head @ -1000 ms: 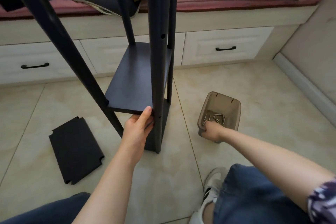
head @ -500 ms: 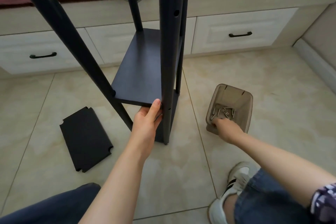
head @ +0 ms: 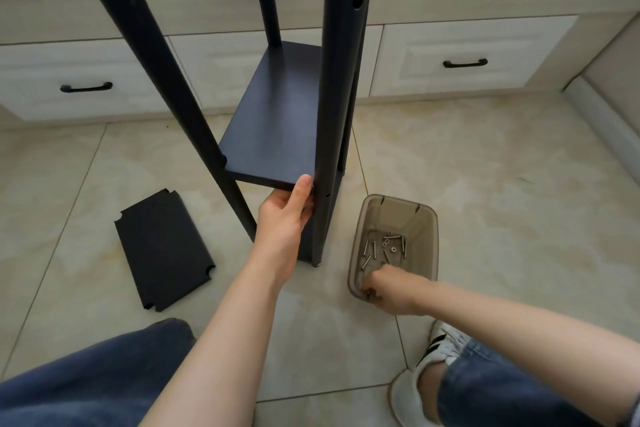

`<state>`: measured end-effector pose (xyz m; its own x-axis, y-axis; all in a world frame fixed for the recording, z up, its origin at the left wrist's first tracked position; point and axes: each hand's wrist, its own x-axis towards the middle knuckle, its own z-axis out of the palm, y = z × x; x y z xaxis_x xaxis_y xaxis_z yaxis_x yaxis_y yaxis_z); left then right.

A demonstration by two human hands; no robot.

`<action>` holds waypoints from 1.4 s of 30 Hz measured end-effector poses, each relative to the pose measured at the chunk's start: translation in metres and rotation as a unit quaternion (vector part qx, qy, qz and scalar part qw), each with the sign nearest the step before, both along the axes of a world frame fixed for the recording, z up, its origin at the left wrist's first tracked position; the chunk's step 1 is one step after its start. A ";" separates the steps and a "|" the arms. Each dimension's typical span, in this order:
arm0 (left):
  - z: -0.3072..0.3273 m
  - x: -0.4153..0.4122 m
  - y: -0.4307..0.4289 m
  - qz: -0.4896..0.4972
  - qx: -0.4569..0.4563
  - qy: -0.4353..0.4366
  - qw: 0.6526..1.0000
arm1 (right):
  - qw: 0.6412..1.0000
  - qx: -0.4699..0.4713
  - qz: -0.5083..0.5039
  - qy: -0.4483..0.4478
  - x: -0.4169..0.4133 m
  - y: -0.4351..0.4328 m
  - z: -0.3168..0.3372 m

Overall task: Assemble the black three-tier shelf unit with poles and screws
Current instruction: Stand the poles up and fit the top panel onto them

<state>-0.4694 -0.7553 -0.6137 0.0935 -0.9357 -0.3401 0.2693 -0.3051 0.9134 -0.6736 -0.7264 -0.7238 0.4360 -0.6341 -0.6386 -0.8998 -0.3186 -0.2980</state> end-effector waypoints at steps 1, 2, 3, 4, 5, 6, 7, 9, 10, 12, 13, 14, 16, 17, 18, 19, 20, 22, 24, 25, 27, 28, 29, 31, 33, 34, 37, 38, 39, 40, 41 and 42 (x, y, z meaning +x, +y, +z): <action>0.000 0.000 0.000 0.002 0.003 -0.005 1.000 | 1.000 0.000 0.010 -0.005 0.003 0.004 0.001; 0.000 -0.001 0.000 0.004 0.006 -0.009 1.000 | 1.000 0.000 0.017 -0.010 0.006 0.007 0.002; 0.000 -0.001 -0.001 0.005 0.008 -0.012 1.000 | 1.000 0.001 0.021 -0.016 0.009 0.010 0.003; 0.000 -0.001 -0.001 0.004 0.007 -0.013 1.000 | 1.000 0.003 0.024 -0.018 0.011 0.012 0.003; -0.001 -0.001 -0.001 0.001 0.006 -0.011 1.000 | 0.999 0.006 0.028 -0.020 0.013 0.014 0.003; -0.001 -0.001 -0.001 -0.001 0.005 -0.008 1.000 | 0.999 0.010 0.032 -0.021 0.015 0.015 0.004; -0.001 0.000 0.000 -0.003 0.003 -0.003 1.000 | 0.999 0.015 0.034 -0.024 0.016 0.016 0.004; -0.002 0.000 0.002 -0.010 -0.001 0.009 1.000 | 0.999 0.023 0.040 -0.020 0.017 0.014 0.003; -0.003 0.001 0.003 -0.017 -0.004 0.014 1.000 | 0.999 0.029 0.043 -0.016 0.016 0.012 0.002; -0.005 0.002 0.004 -0.034 -0.010 0.019 0.999 | 0.998 0.043 0.046 -0.010 0.016 0.006 0.000; -0.006 0.004 0.004 -0.043 -0.011 0.020 0.999 | 0.998 0.054 0.032 -0.012 0.016 0.001 -0.001; -0.007 0.005 0.004 -0.049 -0.010 0.020 0.999 | 0.998 0.068 0.001 -0.015 0.015 -0.004 -0.003; -0.007 0.005 0.002 -0.057 -0.007 0.017 0.998 | 0.996 0.068 -0.060 -0.017 0.010 -0.017 -0.012; -0.007 0.004 0.001 -0.062 -0.005 0.014 0.998 | 0.996 0.050 -0.072 -0.012 0.006 -0.022 -0.017; -0.007 0.003 0.001 -0.065 -0.004 0.012 0.998 | 0.996 0.032 -0.082 0.000 0.002 -0.026 -0.023; -0.007 0.001 0.001 -0.067 -0.005 0.010 0.998 | 0.995 0.022 -0.092 0.012 -0.002 -0.028 -0.029; -0.008 0.000 0.001 -0.067 -0.006 0.007 0.998 | 0.994 0.025 -0.100 0.022 -0.004 -0.028 -0.035; -0.010 -0.001 0.001 -0.063 -0.007 0.003 0.998 | 0.993 0.049 -0.099 0.035 -0.006 -0.026 -0.047; -0.010 -0.001 0.001 -0.062 -0.009 0.003 0.998 | 0.993 0.063 -0.093 0.033 -0.003 -0.024 -0.057; -0.010 -0.002 0.002 -0.059 -0.009 0.004 0.998 | 0.993 0.061 -0.097 0.026 -0.001 -0.022 -0.062; -0.010 -0.004 0.002 -0.049 -0.011 0.009 0.999 | 0.993 0.052 -0.106 0.015 0.004 -0.019 -0.071; -0.010 -0.006 0.002 -0.044 -0.012 0.013 0.999 | 0.993 0.046 -0.106 0.011 0.006 -0.018 -0.074; -0.010 -0.007 0.003 -0.038 -0.013 0.017 0.999 | 0.994 0.042 -0.101 0.007 0.007 -0.016 -0.078; -0.011 -0.008 0.002 -0.033 -0.016 0.022 0.999 | 0.995 0.035 -0.089 0.004 0.009 -0.013 -0.085; -0.011 -0.008 0.002 -0.029 -0.016 0.026 0.999 | 0.996 0.027 -0.084 0.006 0.009 -0.012 -0.091; -0.011 -0.008 0.002 -0.026 -0.017 0.030 0.999 | 0.996 0.025 -0.085 0.009 0.009 -0.012 -0.093; -0.010 -0.008 0.002 -0.024 -0.016 0.037 0.999 | 0.996 0.026 -0.083 0.021 0.009 -0.012 -0.097; -0.010 -0.008 0.003 -0.023 -0.014 0.038 0.999 | 0.996 0.026 -0.080 0.025 0.009 -0.012 -0.098; -0.009 -0.008 0.003 -0.022 -0.012 0.040 0.999 | 0.996 0.024 -0.075 0.031 0.008 -0.012 -0.099; -0.009 -0.008 0.003 -0.021 -0.009 0.040 0.999 | 0.997 0.022 -0.068 0.039 0.008 -0.011 -0.100; -0.008 -0.007 0.003 -0.019 -0.005 0.040 0.999 | 0.997 0.020 -0.059 0.048 0.008 -0.011 -0.100; -0.008 -0.006 0.003 -0.018 -0.002 0.039 0.999 | 0.997 0.019 -0.051 0.056 0.008 -0.010 -0.101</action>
